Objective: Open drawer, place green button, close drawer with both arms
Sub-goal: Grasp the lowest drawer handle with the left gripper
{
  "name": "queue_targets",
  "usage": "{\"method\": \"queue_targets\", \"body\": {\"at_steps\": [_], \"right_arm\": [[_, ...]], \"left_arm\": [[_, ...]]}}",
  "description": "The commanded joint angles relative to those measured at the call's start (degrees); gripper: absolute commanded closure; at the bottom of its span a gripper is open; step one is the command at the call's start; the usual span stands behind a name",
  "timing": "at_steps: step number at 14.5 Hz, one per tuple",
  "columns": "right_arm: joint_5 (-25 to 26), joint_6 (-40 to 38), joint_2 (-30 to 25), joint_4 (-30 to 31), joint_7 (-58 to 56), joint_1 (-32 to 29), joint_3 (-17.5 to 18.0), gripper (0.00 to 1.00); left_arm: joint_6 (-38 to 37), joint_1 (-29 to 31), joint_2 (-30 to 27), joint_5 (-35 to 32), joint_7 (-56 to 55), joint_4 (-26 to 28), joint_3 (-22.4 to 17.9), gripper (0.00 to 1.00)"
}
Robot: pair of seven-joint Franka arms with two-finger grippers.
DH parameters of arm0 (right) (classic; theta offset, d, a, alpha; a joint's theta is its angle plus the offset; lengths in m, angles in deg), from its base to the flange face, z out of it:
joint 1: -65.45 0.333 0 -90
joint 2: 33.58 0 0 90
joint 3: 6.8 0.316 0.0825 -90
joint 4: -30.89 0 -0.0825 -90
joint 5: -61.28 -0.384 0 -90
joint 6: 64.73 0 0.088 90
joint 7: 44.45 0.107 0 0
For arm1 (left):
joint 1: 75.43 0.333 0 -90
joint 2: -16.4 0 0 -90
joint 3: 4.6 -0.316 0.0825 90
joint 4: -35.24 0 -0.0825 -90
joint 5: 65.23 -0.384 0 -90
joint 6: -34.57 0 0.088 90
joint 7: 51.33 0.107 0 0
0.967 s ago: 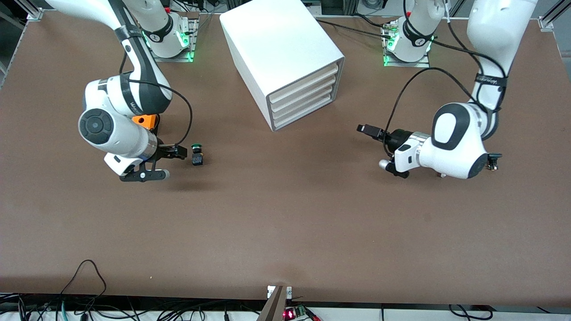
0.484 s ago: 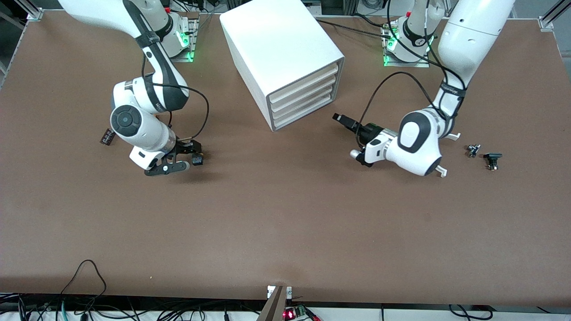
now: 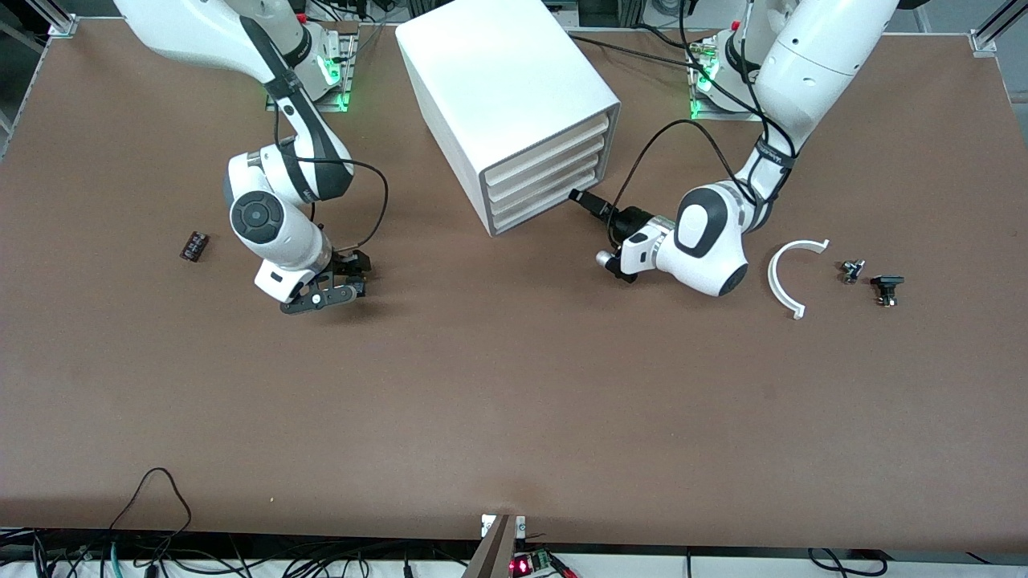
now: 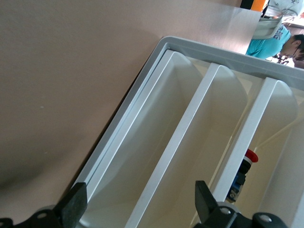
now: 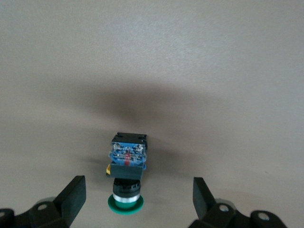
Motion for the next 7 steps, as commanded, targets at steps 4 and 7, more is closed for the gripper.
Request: {"method": "queue_targets", "body": {"at_steps": [4,7], "right_arm": [[0.53,4.88,3.38,0.57,1.01,-0.34,1.51,0.00],[0.27,5.41,3.83,0.40,4.60,-0.34,1.51,0.00]], "left_arm": [[5.37,0.20,-0.26,4.53,1.88,4.49,4.19,0.08],[6.78,0.20,-0.26,5.77,1.88,6.16,5.33,0.18]]}}
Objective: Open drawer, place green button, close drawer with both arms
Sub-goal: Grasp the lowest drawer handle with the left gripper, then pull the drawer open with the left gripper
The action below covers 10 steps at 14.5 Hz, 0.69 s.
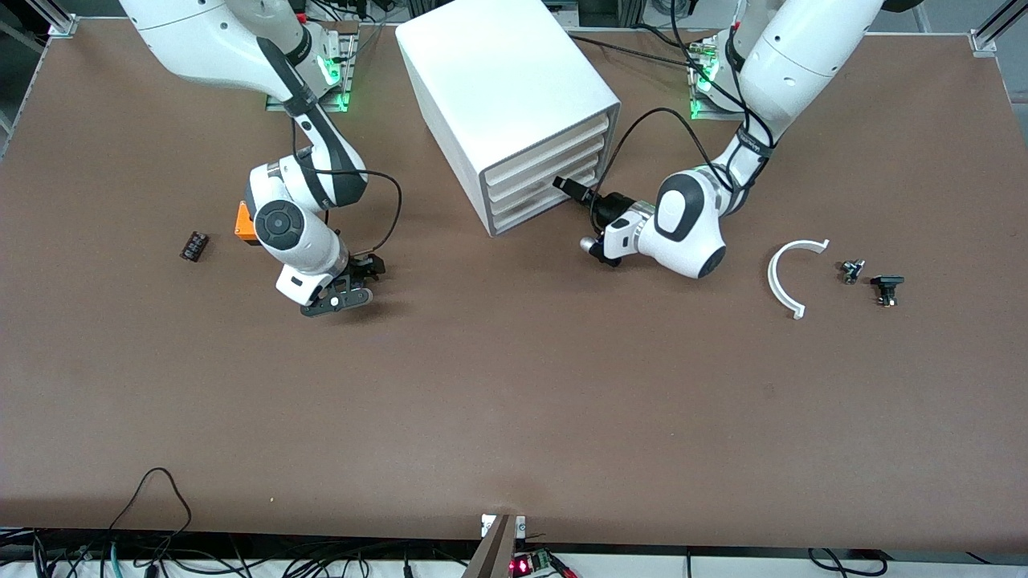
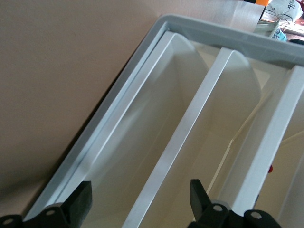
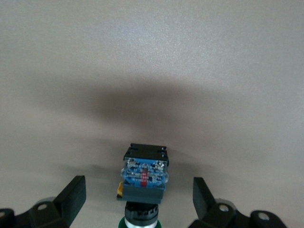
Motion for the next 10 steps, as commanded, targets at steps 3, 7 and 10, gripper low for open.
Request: {"method": "queue_targets", "body": {"at_steps": [3,7,10], "right_arm": [[0.09,1.11,0.47,-0.38,7.93,-0.34,0.41,0.00],[0.18,1.11,0.64,-0.29,8.12,-0.34,0.41,0.10],[0.27,1.11,1.08,-0.29,7.59,-0.43,0.41,0.21]], "left_arm": [[3.26,0.27,0.32,2.02,5.53,2.28,0.80,0.95],[3.26,0.53,0.14,1.67,6.08,1.75,0.54,1.00],[3.26,1.15,-0.21,1.31,6.17,-0.44,-2.87,1.00]]}}
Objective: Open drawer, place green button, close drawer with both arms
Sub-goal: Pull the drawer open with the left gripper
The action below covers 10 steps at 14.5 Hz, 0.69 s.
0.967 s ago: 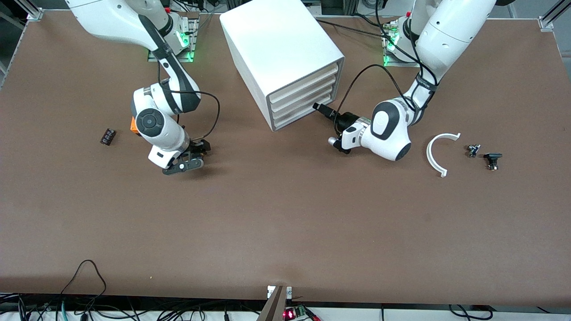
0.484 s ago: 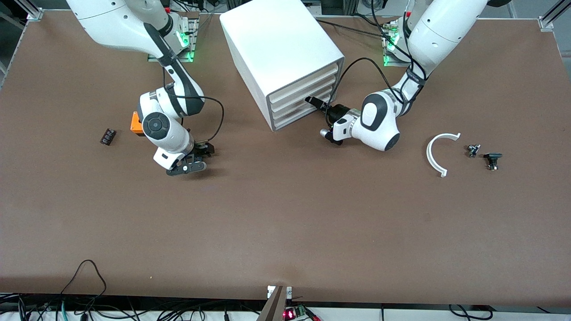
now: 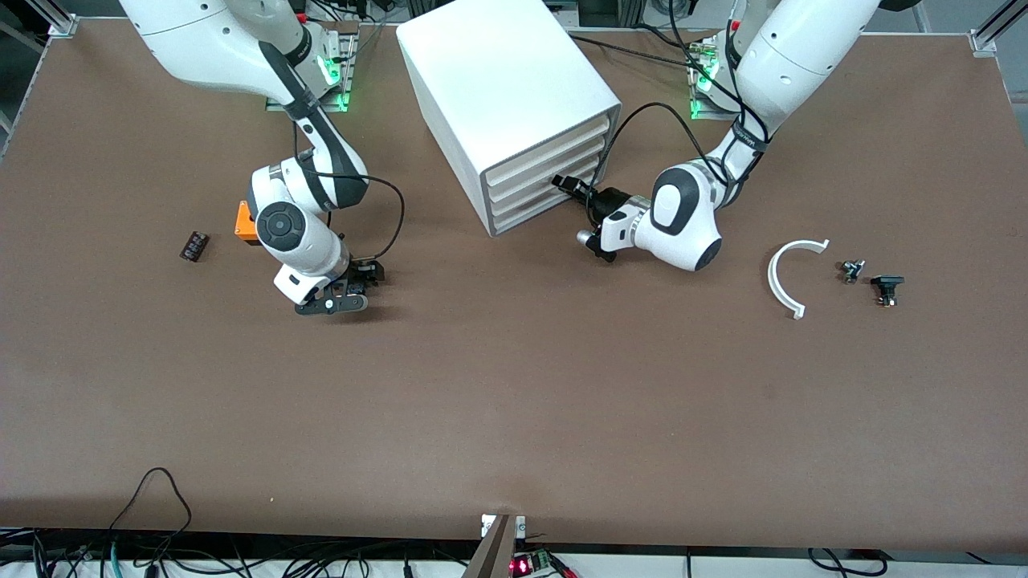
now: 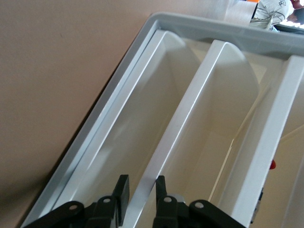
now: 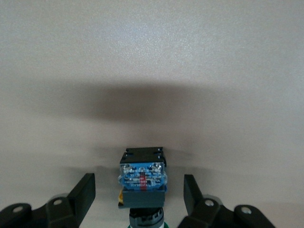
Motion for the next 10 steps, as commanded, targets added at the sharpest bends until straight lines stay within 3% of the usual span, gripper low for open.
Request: {"method": "queue_targets", "body": {"at_steps": [1,5,7,8,9,10], "right_arm": [[0.29,0.44,0.59,-0.15,0.35,-0.42,0.41,0.26],[0.55,0.35,1.03,-0.50,0.35,-0.42,0.41,0.50],[0.55,0.26,1.12,-1.46,0.43,-0.42,0.41,0.57],[0.55,0.00,1.03,-2.34,0.26,-0.42,0.41,0.59],[0.55,-0.09,0.77,-2.69,0.09,-0.42,0.41,0.60],[0.55,-0.09,0.51,-2.96,0.17,-0.42,0.41,0.60]], "left_arm": [[1.83,0.57,0.16,0.07,1.67,-2.11,-4.61,1.00],[1.83,1.18,-0.01,0.07,1.06,-6.24,-9.10,1.00],[1.83,1.62,-0.36,0.07,0.79,-6.69,-9.81,1.00],[1.83,1.97,-1.15,0.16,0.80,-6.69,-9.81,0.40],[1.74,2.58,-1.59,0.16,0.71,-6.69,-9.81,0.01],[1.82,2.76,-2.29,0.16,1.66,-6.69,-9.81,0.00]]}}
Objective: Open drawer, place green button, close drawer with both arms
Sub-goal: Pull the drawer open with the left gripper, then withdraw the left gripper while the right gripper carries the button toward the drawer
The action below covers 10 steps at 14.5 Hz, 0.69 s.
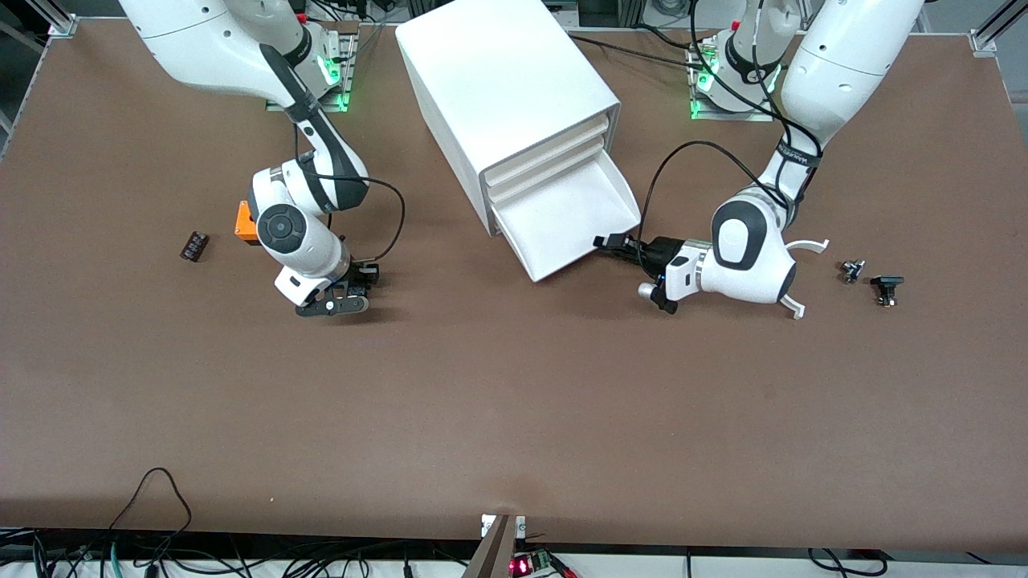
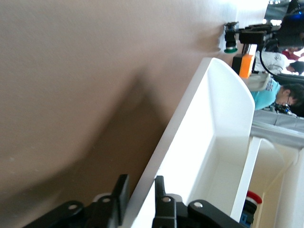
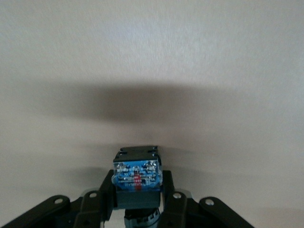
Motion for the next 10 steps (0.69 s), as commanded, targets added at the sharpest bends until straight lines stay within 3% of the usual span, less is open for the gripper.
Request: {"method": "queue_targets", "body": {"at_steps": [1,4,6,10], "right_arm": [[0.54,-0.15,-0.45,-1.92,-0.09,-0.41,0.41,0.60],[0.63,-0.33,-3.44,-3.23,-0.44,-0.41,0.41,0.60],[0.63,-3.47,-4.15,-7.34,-0.62,-0.41,0.59,0.60],[0.01,-20.69,-3.54,-22.10,-2.90,-0.32,5.93,0.60]], "left_arm": [[0.65,0.91,-2.98,0.22,-0.75,-0.20,-0.06,0.00],[1.00,3.02,-6.50,0.22,-0.92,-0.11,-0.15,0.00],[4.85,7.83,-10.44,-0.05,-1.36,0.15,-0.23,0.00],[5.57,13.64,-15.81,-0.57,-0.84,0.50,-0.67,0.00]]}}
